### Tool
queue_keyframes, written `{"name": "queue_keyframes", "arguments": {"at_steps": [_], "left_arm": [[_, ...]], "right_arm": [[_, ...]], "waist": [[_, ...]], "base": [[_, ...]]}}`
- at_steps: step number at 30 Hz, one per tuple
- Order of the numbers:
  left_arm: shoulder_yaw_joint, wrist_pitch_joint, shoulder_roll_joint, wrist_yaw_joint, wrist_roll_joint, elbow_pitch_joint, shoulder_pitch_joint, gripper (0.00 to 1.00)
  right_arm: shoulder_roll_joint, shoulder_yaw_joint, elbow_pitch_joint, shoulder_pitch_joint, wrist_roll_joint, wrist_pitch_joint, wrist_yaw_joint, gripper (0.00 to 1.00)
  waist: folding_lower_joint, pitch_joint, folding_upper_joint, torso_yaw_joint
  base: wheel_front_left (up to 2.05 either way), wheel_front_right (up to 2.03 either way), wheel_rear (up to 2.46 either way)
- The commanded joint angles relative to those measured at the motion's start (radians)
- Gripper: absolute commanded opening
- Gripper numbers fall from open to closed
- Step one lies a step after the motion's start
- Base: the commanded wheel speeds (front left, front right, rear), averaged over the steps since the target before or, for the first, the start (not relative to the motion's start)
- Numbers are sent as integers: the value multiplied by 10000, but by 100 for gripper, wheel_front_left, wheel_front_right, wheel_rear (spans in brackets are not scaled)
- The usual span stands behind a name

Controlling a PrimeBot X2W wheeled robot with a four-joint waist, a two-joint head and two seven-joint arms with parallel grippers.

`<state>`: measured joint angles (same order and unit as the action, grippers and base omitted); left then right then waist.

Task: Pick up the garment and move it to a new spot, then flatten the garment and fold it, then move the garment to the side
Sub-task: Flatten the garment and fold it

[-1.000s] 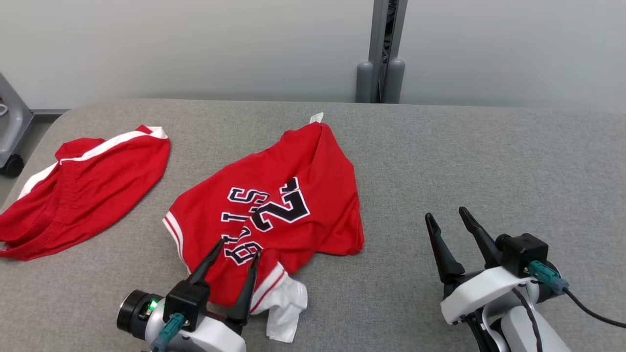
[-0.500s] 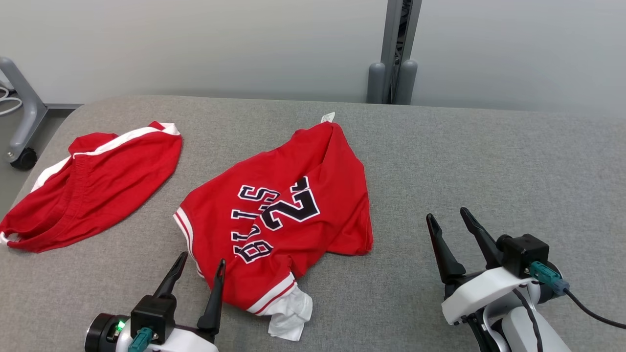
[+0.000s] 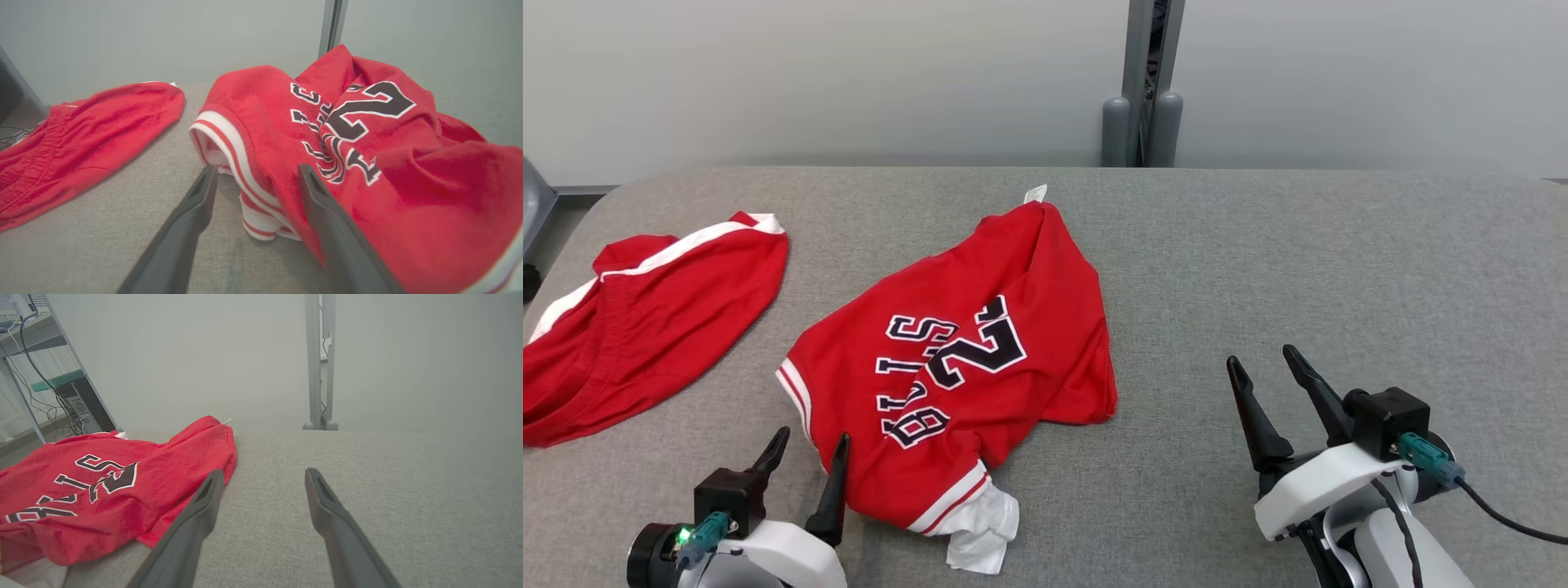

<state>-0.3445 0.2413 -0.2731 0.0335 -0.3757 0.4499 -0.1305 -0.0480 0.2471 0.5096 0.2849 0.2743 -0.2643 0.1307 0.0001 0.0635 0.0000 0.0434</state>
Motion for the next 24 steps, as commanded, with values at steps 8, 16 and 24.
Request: {"name": "queue_keyframes", "arguments": {"at_steps": [8,16,24], "left_arm": [[150,88,349,-724,-640,1969,-961,23],[433,246,28,-233,8,1841,-1492,0],[809,83,-1070,689,958,-944,-1066,0]], "right_arm": [[-51,21,64,159,-127,-9,1,100],[-49,-124,39,27,-190,-9,1,100],[-55,3,4,-56,-94,-9,1,100]], "waist": [[-1,125,0,-479],[-1,-3,0,-359],[-1,-143,0,-245]], "base": [[0,0,0],[0,0,0],[0,0,0]]}}
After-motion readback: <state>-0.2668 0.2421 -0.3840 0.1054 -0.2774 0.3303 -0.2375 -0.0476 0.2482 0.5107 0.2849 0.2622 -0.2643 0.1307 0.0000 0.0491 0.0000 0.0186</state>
